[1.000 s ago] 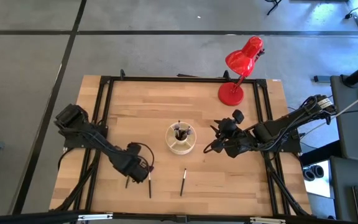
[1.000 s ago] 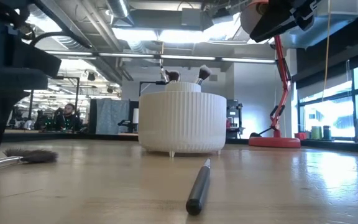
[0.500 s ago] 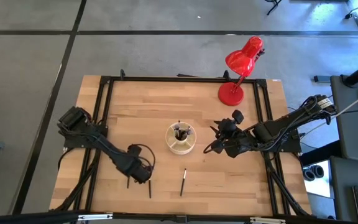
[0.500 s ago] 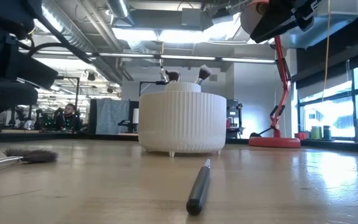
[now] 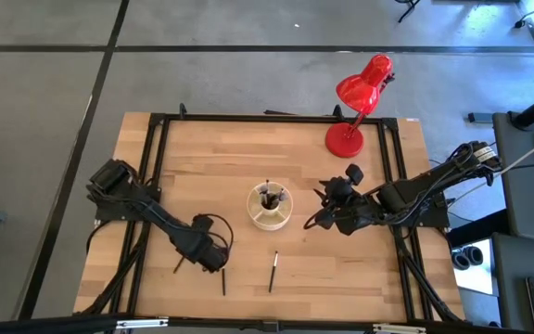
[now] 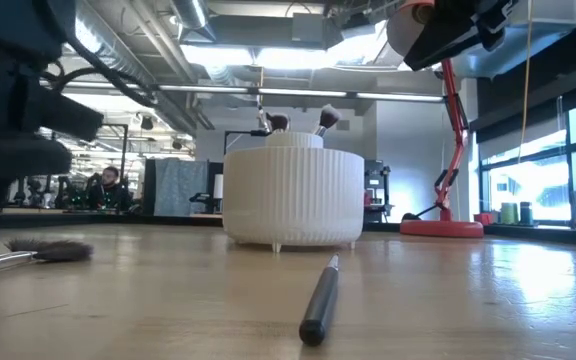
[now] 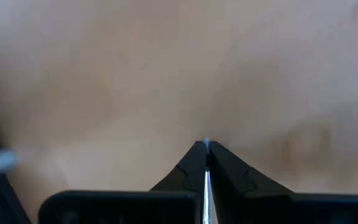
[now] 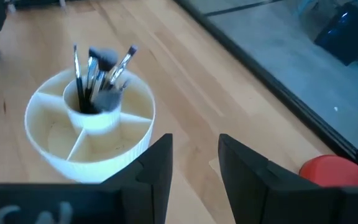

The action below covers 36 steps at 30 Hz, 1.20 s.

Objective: Put items in baskets/containers
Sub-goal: Put the black eyeshadow brush into the white brush holder

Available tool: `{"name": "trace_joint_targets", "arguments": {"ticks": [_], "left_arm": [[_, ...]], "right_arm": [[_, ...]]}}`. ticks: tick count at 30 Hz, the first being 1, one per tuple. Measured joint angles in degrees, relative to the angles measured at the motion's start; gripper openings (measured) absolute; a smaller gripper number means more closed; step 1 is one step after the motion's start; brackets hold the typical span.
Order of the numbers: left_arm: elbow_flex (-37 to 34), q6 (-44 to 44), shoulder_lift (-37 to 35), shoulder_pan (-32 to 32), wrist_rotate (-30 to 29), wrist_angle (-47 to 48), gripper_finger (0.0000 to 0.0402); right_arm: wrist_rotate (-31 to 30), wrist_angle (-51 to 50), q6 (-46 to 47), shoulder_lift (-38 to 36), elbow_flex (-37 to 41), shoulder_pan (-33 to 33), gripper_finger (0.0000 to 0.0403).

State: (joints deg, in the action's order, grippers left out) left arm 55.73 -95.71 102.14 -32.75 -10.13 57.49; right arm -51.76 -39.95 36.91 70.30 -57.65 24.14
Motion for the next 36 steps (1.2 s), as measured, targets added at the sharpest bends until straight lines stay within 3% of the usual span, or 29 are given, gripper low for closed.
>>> {"name": "trace_joint_targets", "arguments": {"ticks": [5, 12, 19, 22, 36], "left_arm": [[4.15, 4.31, -0.23, 0.28, -16.55, 0.88, 0.0008], [9.91, 12.47, -3.32, 0.35, -33.93, 1.27, 0.0008], [14.71, 21.52, -4.52, 1.71, -55.26, -2.34, 0.0008], [15.09, 28.43, -4.52, 3.7, -58.64, -9.19, 0.0008], [15.12, 68.18, -7.11, 11.57, -63.53, -47.09, 0.0008]], "right_arm": [[3.92, -3.86, 0.59, 0.0, 0.0, 0.0, 0.0129], [5.06, -9.91, 3.95, 0.0, 0.0, -0.01, 0.0129], [3.47, -23.12, 16.26, 0.0, 0.0, -0.49, 0.0129], [2.79, -25.36, 19.49, 0.0, 0.0, -0.97, 0.0129], [0.26, -25.52, 20.1, 0.0, 0.0, -1.35, 0.0129]]}}
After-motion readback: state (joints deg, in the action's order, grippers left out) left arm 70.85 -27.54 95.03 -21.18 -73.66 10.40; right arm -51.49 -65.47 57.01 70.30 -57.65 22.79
